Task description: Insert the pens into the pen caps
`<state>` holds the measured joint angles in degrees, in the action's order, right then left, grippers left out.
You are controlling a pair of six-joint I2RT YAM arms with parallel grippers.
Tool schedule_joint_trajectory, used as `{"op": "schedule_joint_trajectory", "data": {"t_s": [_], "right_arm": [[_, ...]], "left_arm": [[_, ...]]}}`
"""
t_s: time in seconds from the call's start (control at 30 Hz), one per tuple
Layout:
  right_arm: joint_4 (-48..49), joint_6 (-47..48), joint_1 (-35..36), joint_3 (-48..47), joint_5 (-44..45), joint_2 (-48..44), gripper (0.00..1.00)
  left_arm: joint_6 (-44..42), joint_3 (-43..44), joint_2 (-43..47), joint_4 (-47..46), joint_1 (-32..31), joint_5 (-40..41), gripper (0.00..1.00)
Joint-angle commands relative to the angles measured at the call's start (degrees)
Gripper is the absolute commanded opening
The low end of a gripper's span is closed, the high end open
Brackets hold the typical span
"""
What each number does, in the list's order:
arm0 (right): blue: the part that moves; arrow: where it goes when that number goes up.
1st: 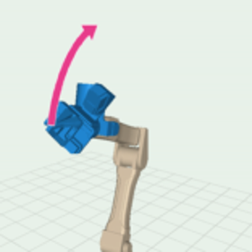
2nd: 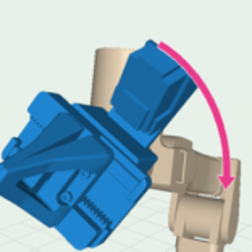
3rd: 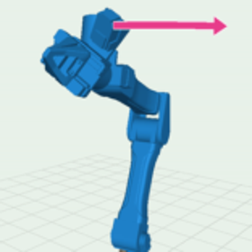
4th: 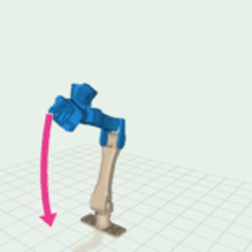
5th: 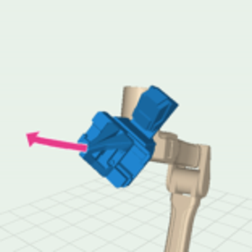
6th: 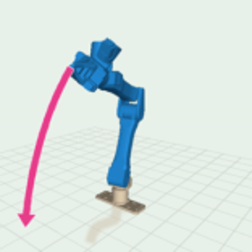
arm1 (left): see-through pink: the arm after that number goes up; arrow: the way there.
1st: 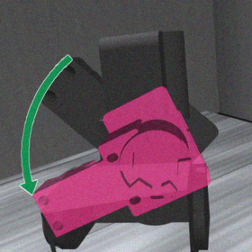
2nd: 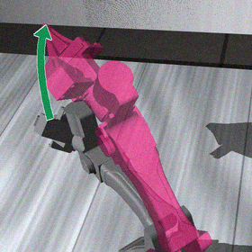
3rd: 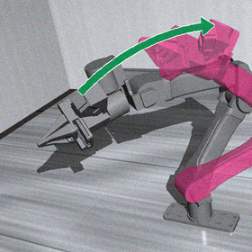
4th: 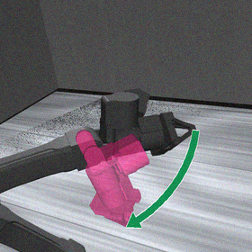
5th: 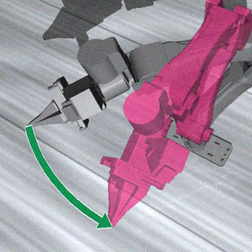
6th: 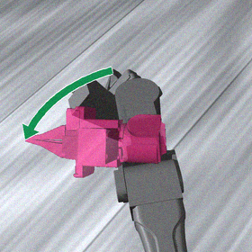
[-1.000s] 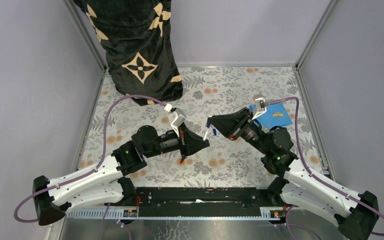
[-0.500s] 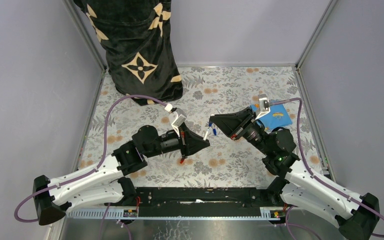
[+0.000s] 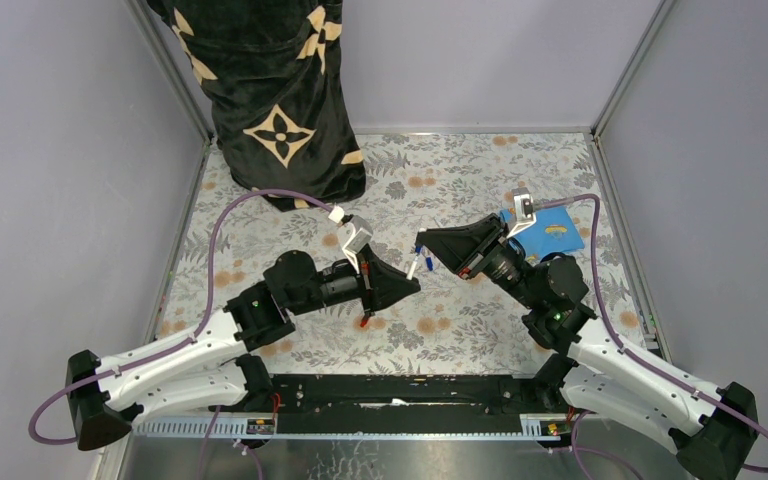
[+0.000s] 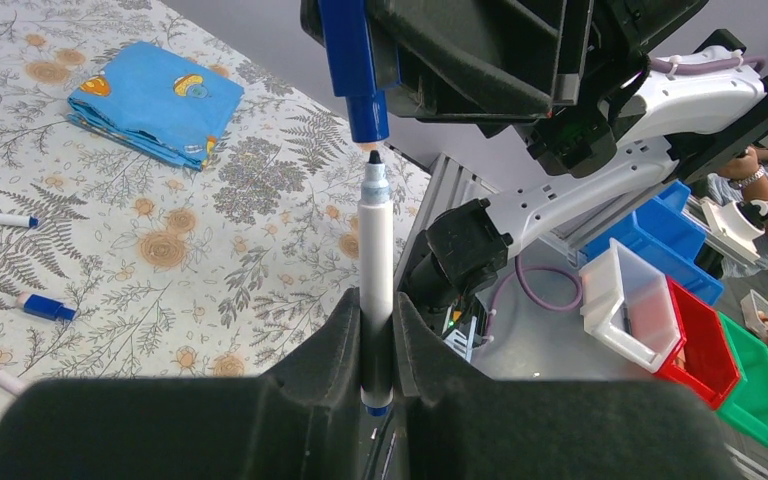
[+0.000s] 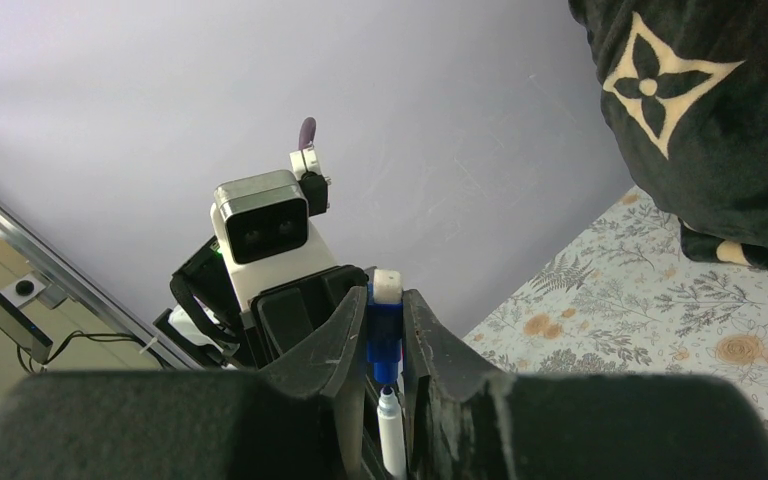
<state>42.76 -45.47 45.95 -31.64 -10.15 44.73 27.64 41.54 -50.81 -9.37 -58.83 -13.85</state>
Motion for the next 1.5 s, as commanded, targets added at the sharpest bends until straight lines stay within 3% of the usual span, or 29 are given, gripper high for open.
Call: {"op": "schedule_joint_trajectory", "data": {"t_s": [0.0,1.47], "right_arm": [[3.38,-0.3,-0.09,-1.15,-0.24,-0.54,0.0],[3.57,0.82,-0.08,-1.9,-3.13,1.59,0.0]], "left_arm": [[-0.85,0.79,1.05,-3.64,-0.37,1.44,0.0],[0.39,-0.11,2.23,-4.29,-0.32,6.04,0.0]]}}
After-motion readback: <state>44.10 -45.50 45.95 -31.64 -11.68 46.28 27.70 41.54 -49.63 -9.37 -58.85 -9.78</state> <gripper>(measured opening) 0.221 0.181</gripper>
